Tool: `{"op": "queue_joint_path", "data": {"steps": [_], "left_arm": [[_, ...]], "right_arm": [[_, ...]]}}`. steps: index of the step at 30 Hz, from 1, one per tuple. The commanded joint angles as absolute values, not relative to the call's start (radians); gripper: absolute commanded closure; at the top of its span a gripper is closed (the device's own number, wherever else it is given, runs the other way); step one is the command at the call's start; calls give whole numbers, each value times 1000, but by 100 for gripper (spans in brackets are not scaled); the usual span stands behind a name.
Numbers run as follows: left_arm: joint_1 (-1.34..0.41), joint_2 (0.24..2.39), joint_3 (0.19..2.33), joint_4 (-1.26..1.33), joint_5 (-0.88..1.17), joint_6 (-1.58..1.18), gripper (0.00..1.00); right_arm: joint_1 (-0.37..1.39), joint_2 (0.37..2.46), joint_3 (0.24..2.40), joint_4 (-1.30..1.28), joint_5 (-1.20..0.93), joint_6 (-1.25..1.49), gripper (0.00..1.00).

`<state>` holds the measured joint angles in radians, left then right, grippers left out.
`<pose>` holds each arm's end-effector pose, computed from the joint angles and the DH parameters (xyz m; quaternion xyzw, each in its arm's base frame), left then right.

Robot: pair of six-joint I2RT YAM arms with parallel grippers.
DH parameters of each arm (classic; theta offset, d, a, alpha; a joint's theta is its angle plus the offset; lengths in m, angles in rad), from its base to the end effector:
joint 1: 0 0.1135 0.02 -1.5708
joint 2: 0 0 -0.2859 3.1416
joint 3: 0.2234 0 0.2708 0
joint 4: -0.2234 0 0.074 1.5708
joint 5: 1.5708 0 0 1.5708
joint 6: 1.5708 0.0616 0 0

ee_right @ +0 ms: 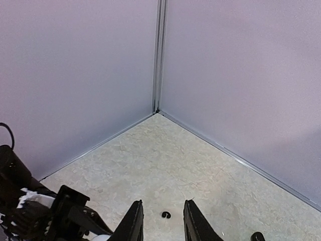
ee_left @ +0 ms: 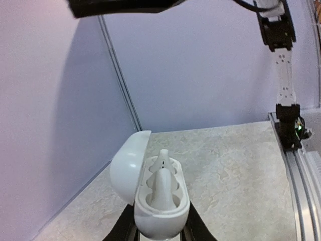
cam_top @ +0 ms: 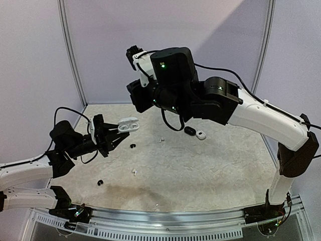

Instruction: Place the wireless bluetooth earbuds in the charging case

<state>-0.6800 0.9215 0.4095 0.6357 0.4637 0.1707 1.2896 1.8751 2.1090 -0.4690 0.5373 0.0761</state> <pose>0.1653 -0.1691 0.2801 0.4227 0.5159 -0.3310 0.6676 0.1613 0.4448 0.4763 -0.2966 0.7156 0.2151 0.5947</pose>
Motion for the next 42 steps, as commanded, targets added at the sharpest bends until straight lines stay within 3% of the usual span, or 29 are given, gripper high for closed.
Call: {"op": "queue_joint_path", "data": {"steps": [1, 8, 21, 26, 31, 35, 42], "left_arm": [[-681, 886, 409, 551, 550, 390, 100], [-681, 894, 442, 522, 470, 407, 100], [-642, 929, 543, 265, 496, -63, 100], [-470, 1050, 681, 43, 562, -304, 100], [-275, 1230, 896, -379, 593, -309, 100], [-185, 1404, 1046, -643, 633, -276, 100], [-45, 1696, 1234, -769, 629, -293, 100]], "right_arm": [[1267, 1958, 2152, -599, 490, 177, 71], [1273, 2041, 2168, -688, 358, 208, 70], [1192, 1849, 1995, -655, 573, 346, 65], [1018, 1773, 1869, -754, 525, 452, 51], [807, 1721, 1710, -792, 408, 486, 17], [643, 1744, 1621, -772, 286, 443, 10], [531, 1906, 1648, -794, 172, 290, 7]]}}
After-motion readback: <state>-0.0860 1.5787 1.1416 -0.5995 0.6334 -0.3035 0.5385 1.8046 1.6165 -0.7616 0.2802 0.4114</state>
